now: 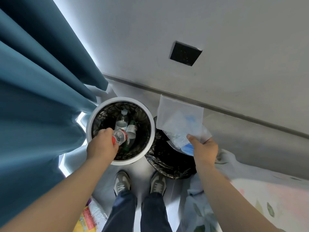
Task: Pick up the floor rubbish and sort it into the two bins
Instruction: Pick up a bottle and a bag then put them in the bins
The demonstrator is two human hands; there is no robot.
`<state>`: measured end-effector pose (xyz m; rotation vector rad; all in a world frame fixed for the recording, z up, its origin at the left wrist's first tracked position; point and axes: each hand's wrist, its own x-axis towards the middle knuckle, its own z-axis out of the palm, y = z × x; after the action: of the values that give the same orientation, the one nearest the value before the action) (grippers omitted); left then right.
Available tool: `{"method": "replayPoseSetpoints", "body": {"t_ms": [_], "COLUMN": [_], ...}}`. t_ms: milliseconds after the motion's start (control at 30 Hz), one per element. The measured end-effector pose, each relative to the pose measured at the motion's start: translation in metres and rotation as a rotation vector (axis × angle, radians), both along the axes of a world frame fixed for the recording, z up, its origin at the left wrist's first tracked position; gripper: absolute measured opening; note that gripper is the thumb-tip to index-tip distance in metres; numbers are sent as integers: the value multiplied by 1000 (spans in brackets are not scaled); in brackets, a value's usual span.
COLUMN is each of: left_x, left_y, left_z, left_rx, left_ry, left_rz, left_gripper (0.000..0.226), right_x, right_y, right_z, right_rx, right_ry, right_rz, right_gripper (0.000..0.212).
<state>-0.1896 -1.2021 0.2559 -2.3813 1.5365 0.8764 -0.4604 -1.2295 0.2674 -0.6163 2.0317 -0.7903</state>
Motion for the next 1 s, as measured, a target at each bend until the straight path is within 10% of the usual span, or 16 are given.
{"method": "replayPoseSetpoints", "body": {"t_ms": [500,767,1000], "left_x": [-54,-105,-131], "left_y": [4,-33,-47], "left_z": [-13,-3,-19], "left_rx": [16,-146,36], "left_ry": [297,345,280], "left_rz": [-67,-546,-521], "left_gripper": [44,83,21], "right_x": [-12,-34,-45], "right_y": [15,33,32], "right_z": [-27,-26,-30], "right_rx": [112,142,78], "right_ry": [78,120,205], "right_rz": [136,501,606], "right_gripper": [17,24,33]}}
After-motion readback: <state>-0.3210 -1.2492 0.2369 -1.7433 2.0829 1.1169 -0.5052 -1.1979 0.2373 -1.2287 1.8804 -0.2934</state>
